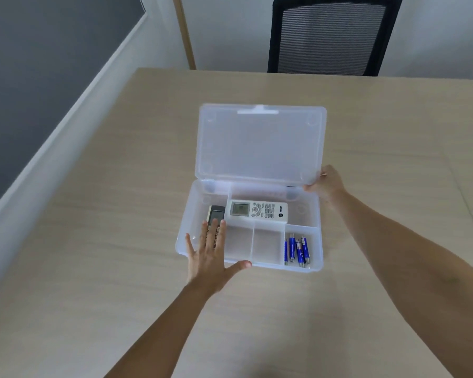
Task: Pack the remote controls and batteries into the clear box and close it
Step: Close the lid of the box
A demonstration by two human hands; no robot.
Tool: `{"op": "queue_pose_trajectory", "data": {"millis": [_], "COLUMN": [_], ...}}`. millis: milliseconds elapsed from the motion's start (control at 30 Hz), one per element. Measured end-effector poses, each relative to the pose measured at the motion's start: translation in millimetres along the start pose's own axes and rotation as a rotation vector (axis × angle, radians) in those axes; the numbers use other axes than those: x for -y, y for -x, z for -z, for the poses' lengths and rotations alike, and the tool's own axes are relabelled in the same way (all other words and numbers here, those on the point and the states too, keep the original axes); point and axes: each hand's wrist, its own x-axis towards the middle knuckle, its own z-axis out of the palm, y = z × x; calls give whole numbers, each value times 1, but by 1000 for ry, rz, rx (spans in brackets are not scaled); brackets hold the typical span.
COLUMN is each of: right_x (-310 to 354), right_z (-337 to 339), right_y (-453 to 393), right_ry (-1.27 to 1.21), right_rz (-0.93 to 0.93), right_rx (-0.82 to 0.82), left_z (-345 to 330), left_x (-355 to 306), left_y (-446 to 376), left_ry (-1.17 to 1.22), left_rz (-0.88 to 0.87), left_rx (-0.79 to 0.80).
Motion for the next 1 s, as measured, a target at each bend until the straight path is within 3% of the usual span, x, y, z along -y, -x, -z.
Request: {"op": "queue_pose_trajectory", "data": {"millis": [133, 233, 300, 367, 433, 467, 533, 633, 733, 867, 1000], "right_x": [41, 64, 60, 52, 41, 35, 15, -16, -51, -74, -43], "right_z": [15, 37, 52, 61, 62, 58, 46, 28, 11, -8, -16], "right_y": [38, 76, 94, 112, 131, 142, 159, 184, 184, 178, 208], "right_ry": [-277, -653, -867, -996, -1051, -1009, -837, -459, -215, 14, 167], "right_rz": [150, 33, 17, -43, -109, -112, -106, -60, -49, -29, -87], "right_rx": [-10, 337, 476, 461, 406, 386, 324, 188, 160, 163, 82], "left_z": [-1, 1, 9, 26, 44, 48, 56, 64, 64, 54, 47], "left_x": [1, 1, -3, -5, 7, 18, 40, 53, 52, 47, 39], "left_y": [0, 3, 9, 17, 22, 24, 30, 37, 39, 36, 32], "left_ry": [32, 187, 503, 931, 1362, 1540, 1737, 1723, 1469, 887, 687], "left_rz": [-5, 16, 134, 423, 730, 775, 692, 602, 615, 547, 558], "left_rx": [-22, -54, -180, -371, -402, -371, -315, -178, 33, 39, 24]}}
